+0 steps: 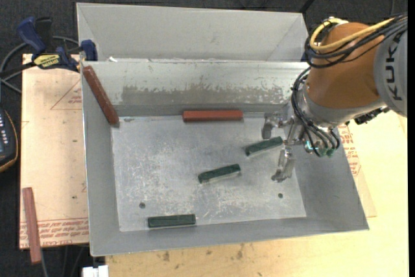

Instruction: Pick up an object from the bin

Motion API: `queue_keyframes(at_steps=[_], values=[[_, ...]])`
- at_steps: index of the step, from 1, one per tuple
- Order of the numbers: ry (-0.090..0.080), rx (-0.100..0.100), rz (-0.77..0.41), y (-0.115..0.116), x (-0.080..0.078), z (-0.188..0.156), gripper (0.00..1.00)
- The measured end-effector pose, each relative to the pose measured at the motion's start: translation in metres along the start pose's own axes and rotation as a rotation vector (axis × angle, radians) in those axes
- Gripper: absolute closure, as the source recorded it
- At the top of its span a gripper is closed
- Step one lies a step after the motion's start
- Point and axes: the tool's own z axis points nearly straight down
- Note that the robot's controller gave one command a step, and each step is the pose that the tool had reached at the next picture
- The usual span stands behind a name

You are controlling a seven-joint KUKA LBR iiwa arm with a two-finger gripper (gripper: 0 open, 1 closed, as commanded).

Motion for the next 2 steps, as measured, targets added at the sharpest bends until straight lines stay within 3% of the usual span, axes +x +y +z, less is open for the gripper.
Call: queue_keyframes(at_steps=[1, 2], values=[[-0.002, -0.002, -0.231, 0.125, -0.004, 0.123, 0.00], [-0.009, 0.001, -0.126, 0.087, -0.013, 0.120, 0.00]])
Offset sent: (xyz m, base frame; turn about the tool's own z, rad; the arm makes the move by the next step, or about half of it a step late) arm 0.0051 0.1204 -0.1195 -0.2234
